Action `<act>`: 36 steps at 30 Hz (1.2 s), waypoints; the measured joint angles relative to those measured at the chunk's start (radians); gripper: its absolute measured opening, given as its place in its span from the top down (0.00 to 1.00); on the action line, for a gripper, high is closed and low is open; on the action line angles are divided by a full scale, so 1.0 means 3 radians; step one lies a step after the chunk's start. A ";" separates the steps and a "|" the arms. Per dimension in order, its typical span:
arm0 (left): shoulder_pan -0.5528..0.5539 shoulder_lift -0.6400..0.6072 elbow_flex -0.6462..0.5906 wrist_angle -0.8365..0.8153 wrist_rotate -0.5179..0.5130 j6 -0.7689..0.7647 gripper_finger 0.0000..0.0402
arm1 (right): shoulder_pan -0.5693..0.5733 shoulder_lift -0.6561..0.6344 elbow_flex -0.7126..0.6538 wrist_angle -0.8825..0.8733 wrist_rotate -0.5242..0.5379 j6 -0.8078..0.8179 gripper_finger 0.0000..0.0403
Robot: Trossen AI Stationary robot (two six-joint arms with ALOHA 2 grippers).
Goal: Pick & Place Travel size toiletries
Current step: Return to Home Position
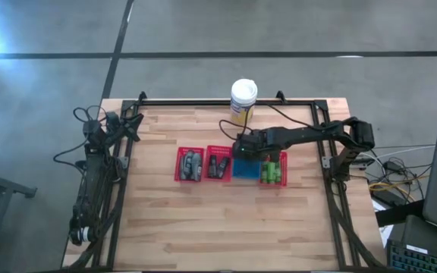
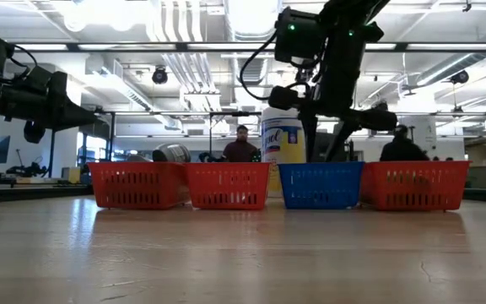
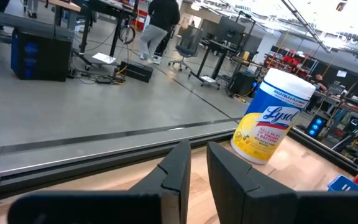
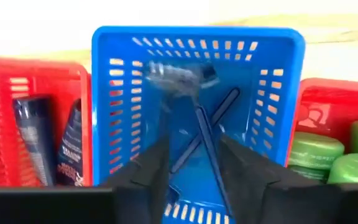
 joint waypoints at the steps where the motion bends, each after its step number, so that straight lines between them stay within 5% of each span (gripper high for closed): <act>1: 0.0000 0.0000 0.0000 -0.0001 0.0000 0.0000 0.86 | 0.0003 -0.0001 0.0014 -0.0020 -0.0022 -0.0036 0.67; 8: 0.0000 0.0000 -0.0001 -0.0001 0.0000 0.0000 0.86 | 0.0321 -0.0304 0.0333 -0.0068 0.0297 -0.0860 0.49; 12: 0.0000 0.0003 -0.0001 0.0000 -0.0001 0.0000 0.86 | 0.0506 -0.0710 0.0195 0.0406 -0.0052 -0.1266 0.47; 15: 0.0000 0.0008 0.0000 0.0000 -0.0001 -0.0001 0.86 | 0.0546 -0.1069 -0.0172 0.0980 -0.0222 -0.1454 0.50; 21: 0.0001 0.0014 0.0000 -0.0001 0.0000 0.0000 0.86 | 0.0335 -0.1715 -0.0752 0.1718 0.0524 -0.1672 0.59; 36: 0.0000 0.0014 0.0000 -0.0001 0.0000 -0.0001 0.86 | 0.0260 -0.3079 -0.1196 0.1592 0.0627 -0.3466 0.73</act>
